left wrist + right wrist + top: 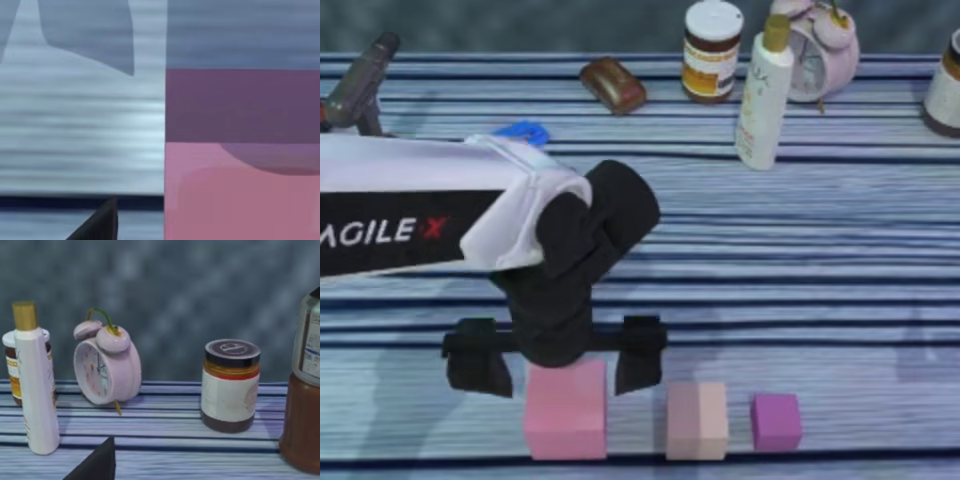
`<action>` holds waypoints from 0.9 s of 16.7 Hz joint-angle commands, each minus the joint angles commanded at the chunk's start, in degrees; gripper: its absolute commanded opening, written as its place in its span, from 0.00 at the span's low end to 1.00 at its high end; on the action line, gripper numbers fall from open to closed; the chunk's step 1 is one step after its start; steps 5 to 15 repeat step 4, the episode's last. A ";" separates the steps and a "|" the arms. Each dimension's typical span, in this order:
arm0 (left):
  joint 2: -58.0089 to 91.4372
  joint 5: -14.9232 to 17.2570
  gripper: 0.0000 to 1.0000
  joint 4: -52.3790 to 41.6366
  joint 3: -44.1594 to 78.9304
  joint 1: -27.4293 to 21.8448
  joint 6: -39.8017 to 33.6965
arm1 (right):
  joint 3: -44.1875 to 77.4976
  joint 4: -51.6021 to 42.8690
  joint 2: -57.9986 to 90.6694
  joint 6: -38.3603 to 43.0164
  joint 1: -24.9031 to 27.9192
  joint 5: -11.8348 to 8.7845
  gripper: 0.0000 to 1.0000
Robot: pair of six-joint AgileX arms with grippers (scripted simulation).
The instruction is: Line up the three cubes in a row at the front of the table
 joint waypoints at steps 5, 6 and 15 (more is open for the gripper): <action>-3.35 -0.03 1.00 -6.01 3.48 0.46 0.08 | 0.00 0.00 0.00 0.00 0.00 0.00 1.00; -3.35 -0.03 1.00 -6.01 3.48 0.46 0.08 | 0.00 0.00 0.00 0.00 0.00 0.00 1.00; -3.35 -0.03 1.00 -6.01 3.48 0.46 0.08 | 0.00 0.00 0.00 0.00 0.00 0.00 1.00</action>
